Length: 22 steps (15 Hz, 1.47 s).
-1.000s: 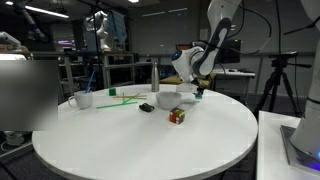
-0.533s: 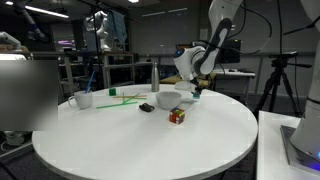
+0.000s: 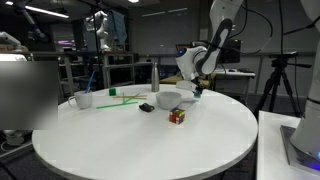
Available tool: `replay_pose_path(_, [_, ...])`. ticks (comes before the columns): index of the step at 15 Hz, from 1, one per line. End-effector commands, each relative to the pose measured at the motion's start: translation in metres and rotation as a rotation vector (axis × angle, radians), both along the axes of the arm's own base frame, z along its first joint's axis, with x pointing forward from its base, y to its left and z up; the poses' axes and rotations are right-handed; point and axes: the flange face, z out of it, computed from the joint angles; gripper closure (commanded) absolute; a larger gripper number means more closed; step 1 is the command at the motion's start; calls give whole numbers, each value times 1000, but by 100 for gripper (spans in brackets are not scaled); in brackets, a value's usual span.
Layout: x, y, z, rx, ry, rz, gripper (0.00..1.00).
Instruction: Take the bottle out of the bowl and put it on the table
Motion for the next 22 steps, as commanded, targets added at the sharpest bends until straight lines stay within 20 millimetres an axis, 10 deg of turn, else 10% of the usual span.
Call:
replay_pose_path(1, [-5, -14, -3, -1, -25, -9, 72])
replay_pose_path(22, [-10, -25, -22, -80, 32, 38, 72])
